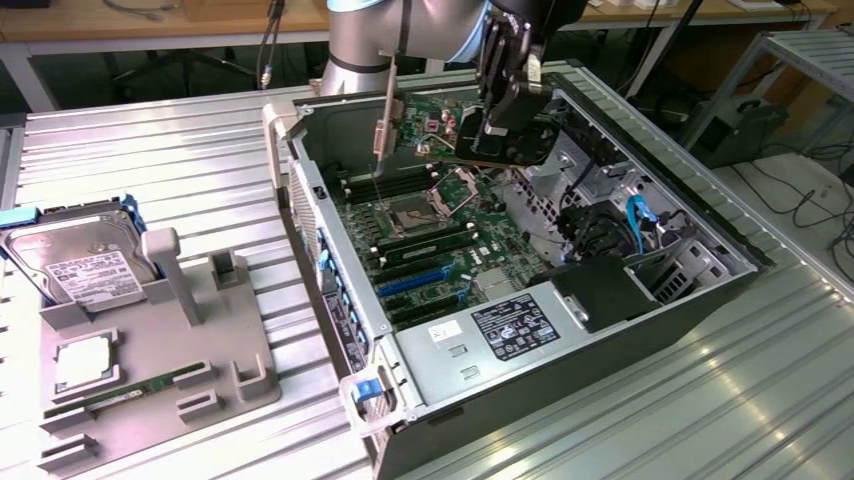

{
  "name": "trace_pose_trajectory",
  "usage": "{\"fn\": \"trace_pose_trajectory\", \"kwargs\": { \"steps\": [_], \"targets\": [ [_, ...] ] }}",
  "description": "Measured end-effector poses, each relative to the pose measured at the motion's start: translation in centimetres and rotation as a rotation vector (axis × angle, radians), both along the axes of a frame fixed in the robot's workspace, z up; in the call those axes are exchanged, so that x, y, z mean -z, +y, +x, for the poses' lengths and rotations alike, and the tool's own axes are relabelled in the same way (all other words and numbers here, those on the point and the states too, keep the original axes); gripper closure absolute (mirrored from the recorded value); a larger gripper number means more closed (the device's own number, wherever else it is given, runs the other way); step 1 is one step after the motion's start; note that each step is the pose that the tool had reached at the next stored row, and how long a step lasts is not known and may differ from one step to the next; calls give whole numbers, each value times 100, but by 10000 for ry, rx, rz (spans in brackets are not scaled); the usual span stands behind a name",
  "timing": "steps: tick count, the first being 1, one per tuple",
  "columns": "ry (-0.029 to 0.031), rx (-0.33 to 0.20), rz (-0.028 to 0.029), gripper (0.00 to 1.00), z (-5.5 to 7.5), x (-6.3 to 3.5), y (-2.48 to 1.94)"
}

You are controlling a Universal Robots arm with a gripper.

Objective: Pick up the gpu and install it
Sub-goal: 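Insert the gpu into the slot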

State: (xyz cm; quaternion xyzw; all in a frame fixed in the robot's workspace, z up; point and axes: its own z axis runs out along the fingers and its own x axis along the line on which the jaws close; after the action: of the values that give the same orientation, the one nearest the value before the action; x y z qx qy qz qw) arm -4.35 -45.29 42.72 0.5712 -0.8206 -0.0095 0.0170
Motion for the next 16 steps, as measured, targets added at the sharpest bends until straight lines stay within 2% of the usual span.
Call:
{"fn": "trace_pose_trajectory", "kwargs": {
  "steps": [16],
  "targets": [
    [0, -787, 0, 73, 0, 1, 0]
  ]
}}
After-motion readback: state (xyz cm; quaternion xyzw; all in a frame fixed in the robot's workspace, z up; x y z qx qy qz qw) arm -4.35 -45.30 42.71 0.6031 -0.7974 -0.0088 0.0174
